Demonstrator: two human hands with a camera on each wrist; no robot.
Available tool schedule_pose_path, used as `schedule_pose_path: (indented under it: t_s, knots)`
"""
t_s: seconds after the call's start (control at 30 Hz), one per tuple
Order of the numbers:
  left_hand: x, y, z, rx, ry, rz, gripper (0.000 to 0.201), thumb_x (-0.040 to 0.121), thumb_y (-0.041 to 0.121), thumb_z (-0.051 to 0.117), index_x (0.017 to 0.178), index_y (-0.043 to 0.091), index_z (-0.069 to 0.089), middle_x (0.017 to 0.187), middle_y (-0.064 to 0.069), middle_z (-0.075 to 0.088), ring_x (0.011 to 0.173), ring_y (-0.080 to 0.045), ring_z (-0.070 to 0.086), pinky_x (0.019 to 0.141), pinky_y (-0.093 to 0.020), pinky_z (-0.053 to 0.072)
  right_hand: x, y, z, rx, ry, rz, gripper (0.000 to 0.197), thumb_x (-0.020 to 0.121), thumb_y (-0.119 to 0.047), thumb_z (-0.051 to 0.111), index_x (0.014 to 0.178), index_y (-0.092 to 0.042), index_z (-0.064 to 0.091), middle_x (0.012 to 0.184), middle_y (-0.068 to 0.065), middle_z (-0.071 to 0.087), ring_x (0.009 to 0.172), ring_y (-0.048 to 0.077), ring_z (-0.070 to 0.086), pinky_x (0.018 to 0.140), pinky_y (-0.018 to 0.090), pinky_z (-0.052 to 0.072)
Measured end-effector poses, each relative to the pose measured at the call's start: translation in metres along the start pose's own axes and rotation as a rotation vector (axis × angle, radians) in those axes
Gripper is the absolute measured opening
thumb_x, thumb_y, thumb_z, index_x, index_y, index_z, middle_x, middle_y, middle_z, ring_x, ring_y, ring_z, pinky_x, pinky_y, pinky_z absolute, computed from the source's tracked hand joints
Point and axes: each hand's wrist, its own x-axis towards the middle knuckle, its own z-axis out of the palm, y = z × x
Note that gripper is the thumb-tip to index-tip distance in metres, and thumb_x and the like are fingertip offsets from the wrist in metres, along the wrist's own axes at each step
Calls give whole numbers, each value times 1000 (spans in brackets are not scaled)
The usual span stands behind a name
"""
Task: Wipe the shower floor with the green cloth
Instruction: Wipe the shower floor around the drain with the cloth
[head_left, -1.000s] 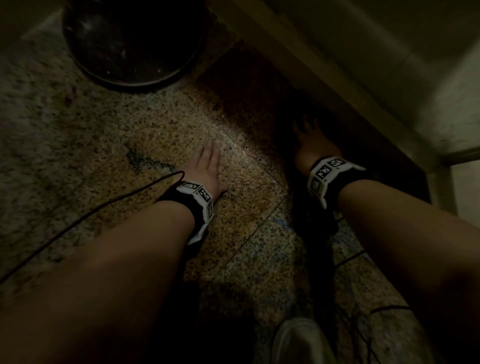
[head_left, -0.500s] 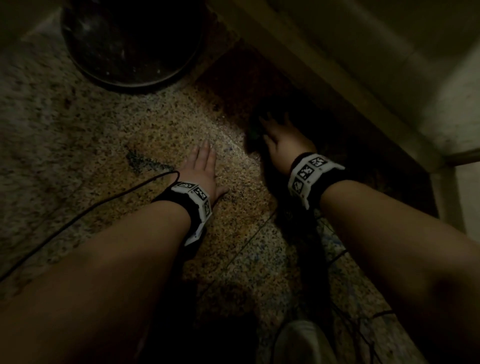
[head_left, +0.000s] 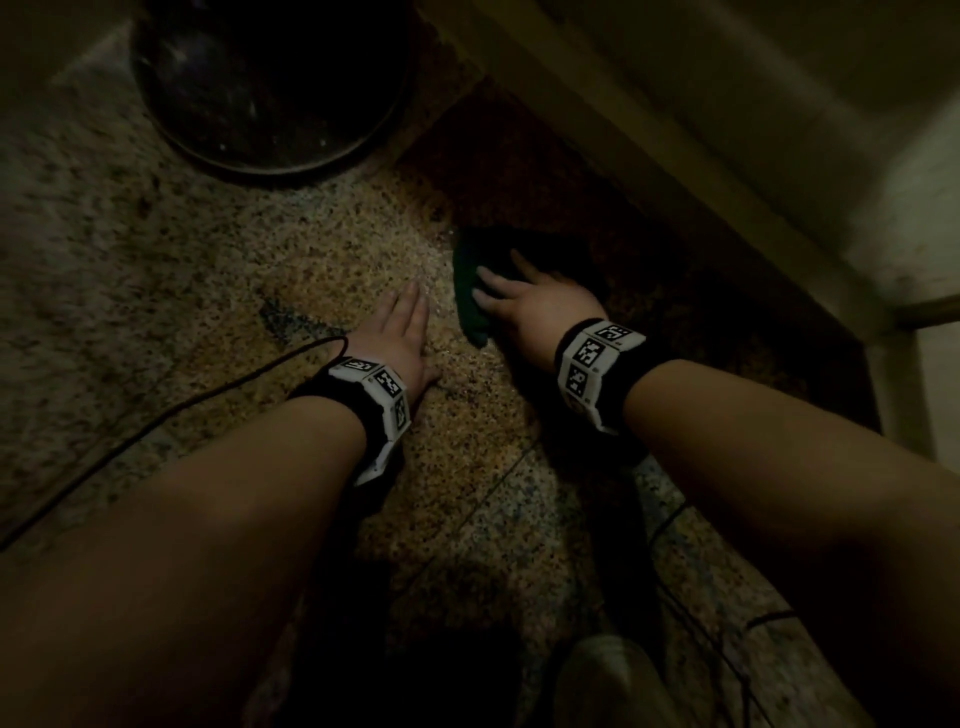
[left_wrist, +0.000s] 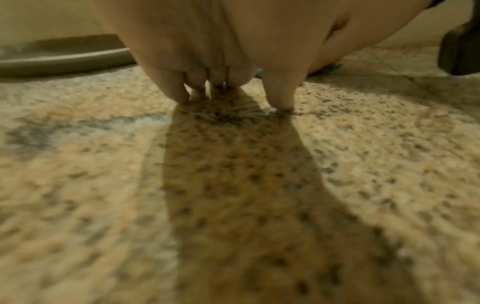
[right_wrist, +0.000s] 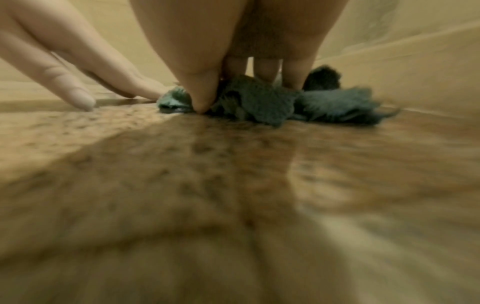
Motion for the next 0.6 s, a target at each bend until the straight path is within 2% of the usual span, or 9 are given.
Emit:
schedule_pose_path:
  t_s: [0.1, 0.17, 0.23, 0.3, 0.4, 0.43, 0.5, 0.6]
  knots:
    - [1, -10, 1, -69, 19, 35, 72, 101, 41, 30, 149, 10, -16, 155, -4, -23, 145, -20, -14, 117, -30, 2, -12, 11, 6, 95, 31, 24, 55, 100, -21, 41, 149, -35, 21, 158, -16, -3, 146, 22, -7, 117, 44, 15]
    - [0, -12, -1, -130, 53, 62, 69, 102, 36, 32, 150, 11, -11, 157, -4, -18, 146, -21, -9, 117, -30, 4, -22, 15, 9, 154, 82, 44, 52, 98, -23, 42, 147, -33, 29, 158, -15, 5, 147, 19, -1, 117, 38, 19]
    - [0, -11, -5, -224, 135, 73, 62, 102, 30, 34, 152, 13, 2, 159, -4, -8, 146, -23, 1, 116, -31, 10, -33, 18, 10, 215, 116, 36, 51, 96, -23, 43, 145, -31, 35, 158, -14, 11, 147, 16, 4, 115, 34, 21]
    - [1, -8, -12, -317, 246, 64, 53, 101, 26, 37, 150, 14, 21, 159, -3, 4, 144, -24, 16, 114, -31, 21, -39, 22, 9, 284, 113, 29, 49, 93, -23, 46, 141, -31, 43, 157, -14, 16, 146, 14, 8, 114, 32, 22]
    - [5, 4, -31, -439, 341, 45, 46, 100, 22, 40, 145, 16, 36, 153, -8, 29, 136, -27, 34, 107, -30, 31, -40, 30, 4, 452, 216, 136, 40, 93, -25, 47, 133, -29, 53, 150, -6, 37, 137, 19, 34, 106, 30, 34]
    - [6, 9, -39, -469, 354, 34, 45, 100, 23, 41, 144, 18, 38, 148, -10, 38, 131, -29, 41, 103, -31, 35, -38, 34, 1, 470, 297, 192, 39, 95, -26, 46, 133, -27, 53, 146, -2, 42, 132, 22, 41, 103, 31, 37]
    - [9, 18, -51, -498, 365, 29, 43, 99, 23, 42, 142, 19, 41, 140, -11, 48, 122, -31, 48, 96, -32, 41, -34, 41, -3, 435, 398, 269, 40, 97, -28, 45, 135, -21, 50, 145, 4, 42, 130, 26, 42, 102, 33, 37]
    - [17, 27, -61, -503, 368, 45, 46, 98, 24, 45, 143, 17, 39, 142, -10, 45, 125, -29, 46, 101, -33, 39, -27, 49, -5, 409, 357, 358, 49, 98, -31, 47, 143, -17, 38, 150, 7, 34, 134, 29, 33, 106, 35, 30]
